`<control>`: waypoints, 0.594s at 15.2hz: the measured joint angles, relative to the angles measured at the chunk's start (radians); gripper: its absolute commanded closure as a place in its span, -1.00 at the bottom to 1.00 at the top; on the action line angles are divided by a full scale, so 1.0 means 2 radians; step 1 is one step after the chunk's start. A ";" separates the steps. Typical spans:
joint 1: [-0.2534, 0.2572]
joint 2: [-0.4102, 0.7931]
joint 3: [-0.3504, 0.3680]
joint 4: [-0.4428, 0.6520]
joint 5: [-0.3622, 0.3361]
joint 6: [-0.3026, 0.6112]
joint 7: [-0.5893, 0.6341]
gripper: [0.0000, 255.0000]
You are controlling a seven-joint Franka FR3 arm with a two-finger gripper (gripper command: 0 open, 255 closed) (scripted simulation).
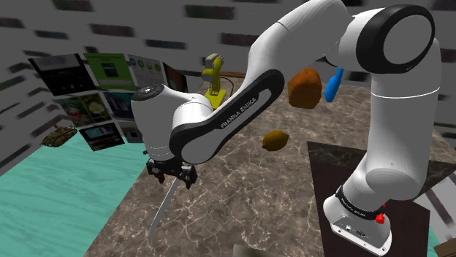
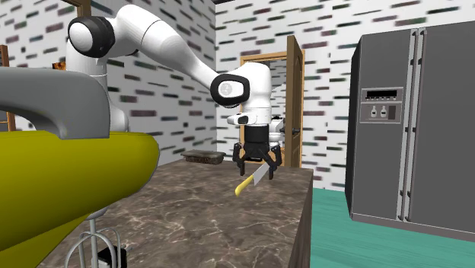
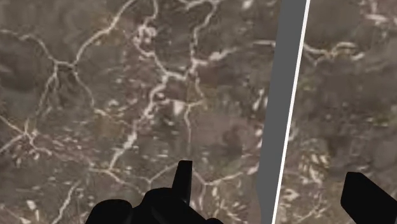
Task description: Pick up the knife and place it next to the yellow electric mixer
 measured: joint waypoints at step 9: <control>0.000 0.000 0.000 0.000 0.000 0.000 0.000 1.00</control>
